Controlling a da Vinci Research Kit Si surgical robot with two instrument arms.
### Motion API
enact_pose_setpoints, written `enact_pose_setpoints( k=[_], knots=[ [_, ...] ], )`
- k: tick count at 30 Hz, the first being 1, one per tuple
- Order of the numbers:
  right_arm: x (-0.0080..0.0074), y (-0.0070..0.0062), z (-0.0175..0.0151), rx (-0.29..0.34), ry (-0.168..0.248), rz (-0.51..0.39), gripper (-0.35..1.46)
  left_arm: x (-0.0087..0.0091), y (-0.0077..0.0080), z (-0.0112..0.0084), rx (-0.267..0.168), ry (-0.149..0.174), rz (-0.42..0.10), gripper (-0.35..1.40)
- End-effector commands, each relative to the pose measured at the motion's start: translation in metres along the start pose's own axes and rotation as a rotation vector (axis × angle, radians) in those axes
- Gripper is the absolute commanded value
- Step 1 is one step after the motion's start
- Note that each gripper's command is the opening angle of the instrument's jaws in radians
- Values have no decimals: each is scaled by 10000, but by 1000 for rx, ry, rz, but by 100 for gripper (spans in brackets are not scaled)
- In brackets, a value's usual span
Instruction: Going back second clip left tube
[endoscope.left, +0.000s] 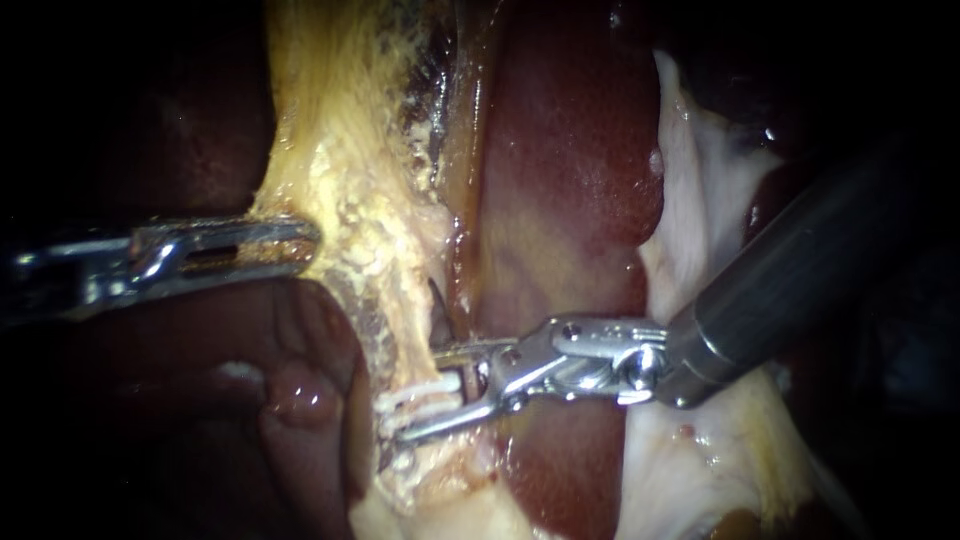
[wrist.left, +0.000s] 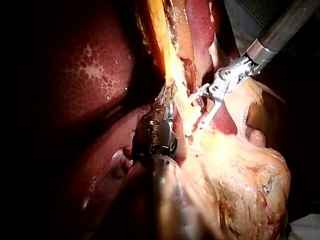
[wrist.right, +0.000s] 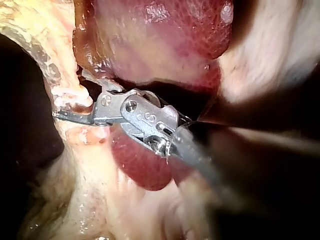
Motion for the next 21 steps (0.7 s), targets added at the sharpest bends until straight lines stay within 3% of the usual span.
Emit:
enact_pose_setpoints(
  k=[1, 7, 12, 16, 21],
  knots=[
    [3, -1, -6, 1, 0, -16, 60, 0, 0, -1, 0, 0, 0, -35],
    [23, -8, -55, 11, 17, -111, 60, 0, 1, -1, 0, 0, 1, -35],
    [46, -10, -101, -17, 62, -192, 60, 1, 1, -1, 0, 0, 1, -35],
    [64, -6, -127, -33, 61, -236, 60, 1, 1, 0, 0, 0, 1, -35],
    [75, -7, -144, -43, 61, -284, 60, 3, 2, 3, -4, -3, -4, -35]
  ],
)
